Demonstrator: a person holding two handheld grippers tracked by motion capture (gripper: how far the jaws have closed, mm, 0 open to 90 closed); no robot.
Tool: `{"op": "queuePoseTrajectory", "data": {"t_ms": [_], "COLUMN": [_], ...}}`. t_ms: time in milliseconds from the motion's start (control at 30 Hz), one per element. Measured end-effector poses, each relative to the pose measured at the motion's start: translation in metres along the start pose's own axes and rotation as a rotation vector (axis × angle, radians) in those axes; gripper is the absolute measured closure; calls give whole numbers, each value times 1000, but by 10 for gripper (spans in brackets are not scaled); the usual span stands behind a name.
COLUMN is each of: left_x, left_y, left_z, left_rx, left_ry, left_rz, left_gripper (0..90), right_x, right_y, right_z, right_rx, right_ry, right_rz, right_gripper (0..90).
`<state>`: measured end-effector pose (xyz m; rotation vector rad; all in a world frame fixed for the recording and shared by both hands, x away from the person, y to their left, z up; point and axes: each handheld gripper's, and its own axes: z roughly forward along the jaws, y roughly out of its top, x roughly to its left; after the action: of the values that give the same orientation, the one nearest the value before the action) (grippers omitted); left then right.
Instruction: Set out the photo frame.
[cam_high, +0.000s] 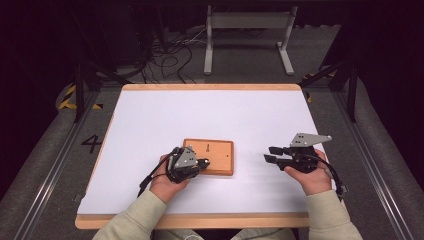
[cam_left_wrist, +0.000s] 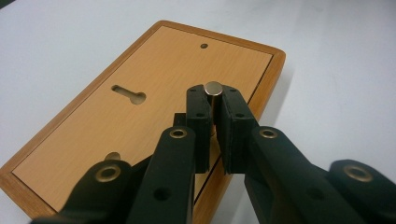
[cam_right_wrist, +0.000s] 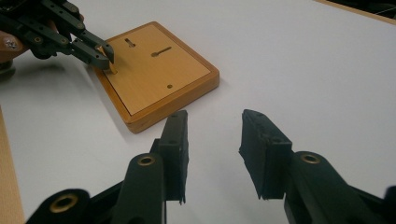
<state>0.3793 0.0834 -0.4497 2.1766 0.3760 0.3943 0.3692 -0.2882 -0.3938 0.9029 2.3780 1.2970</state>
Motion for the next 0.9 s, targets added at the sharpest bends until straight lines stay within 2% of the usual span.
{"op": "queuePoseTrajectory", "data": {"t_ms": [67,133,367,533,567,667,700,900], "left_x": [-4,-8,-11,-17,-17,-19,-20,-28], "left_y": [1,1,-1,-1,-1,-1,-2,-4], "left_z": [0,-1,-3,-6,-6,-7,-7,-9], "left_rx": [16,25,26,35,31,35,32,35], "left_ry": [40,57,64,83,84,89,94,125], "left_rz": [68,94,145,202,223,231,248,295], "left_gripper": [821,814,820,829,831,836,836,843], "right_x": [1,2,5,6,7,8,9,11], "right_y": [0,1,2,4,4,5,5,9], "right_z": [1,2,4,6,7,8,9,12], "right_rx": [0,6,15,20,21,24,24,30], "right_ry": [3,1,3,8,9,13,15,27], "right_rz": [-4,-10,-24,-31,-34,-38,-40,-58], "right_gripper": [627,627,634,637,638,640,643,680]}}
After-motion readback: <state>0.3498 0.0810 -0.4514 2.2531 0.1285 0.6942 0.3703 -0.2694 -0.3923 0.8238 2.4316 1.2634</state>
